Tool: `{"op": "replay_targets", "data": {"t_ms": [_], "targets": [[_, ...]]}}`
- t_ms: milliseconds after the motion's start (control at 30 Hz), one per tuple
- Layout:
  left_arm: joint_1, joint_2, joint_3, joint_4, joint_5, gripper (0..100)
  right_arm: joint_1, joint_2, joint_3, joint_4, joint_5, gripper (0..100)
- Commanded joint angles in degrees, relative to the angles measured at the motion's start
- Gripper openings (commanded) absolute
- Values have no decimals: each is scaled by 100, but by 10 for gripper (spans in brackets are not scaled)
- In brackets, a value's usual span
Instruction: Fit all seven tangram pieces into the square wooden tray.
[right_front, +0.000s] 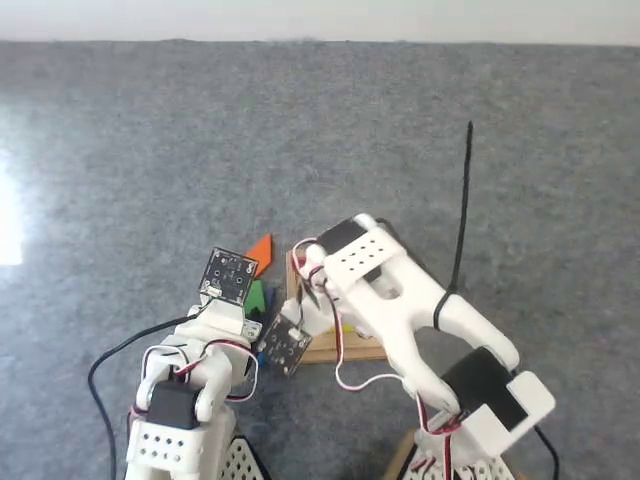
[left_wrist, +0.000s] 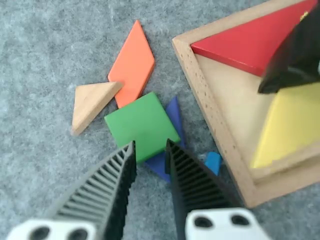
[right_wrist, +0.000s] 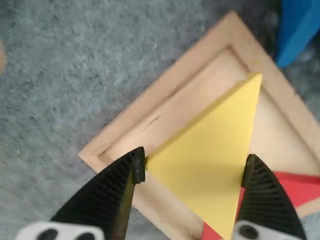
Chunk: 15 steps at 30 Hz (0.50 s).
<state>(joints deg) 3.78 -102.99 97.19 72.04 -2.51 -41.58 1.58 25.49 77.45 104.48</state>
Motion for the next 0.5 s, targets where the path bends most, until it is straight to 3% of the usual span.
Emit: {"op": "replay_targets", "data": {"t_ms": [0,167,367,467], "targets": [[9,-123,-75,26,-9,92,-127,-84,-202,-57,527,270],[9,-123,-75,26,-9,92,-110,-75,-202,-75,1626,273],[9,-123,-75,26,-9,92,-189,-13,-659,-31,1829,276],[9,-123,-75,26,-9,92,-207,-13,-782,-75,1829,323]]}}
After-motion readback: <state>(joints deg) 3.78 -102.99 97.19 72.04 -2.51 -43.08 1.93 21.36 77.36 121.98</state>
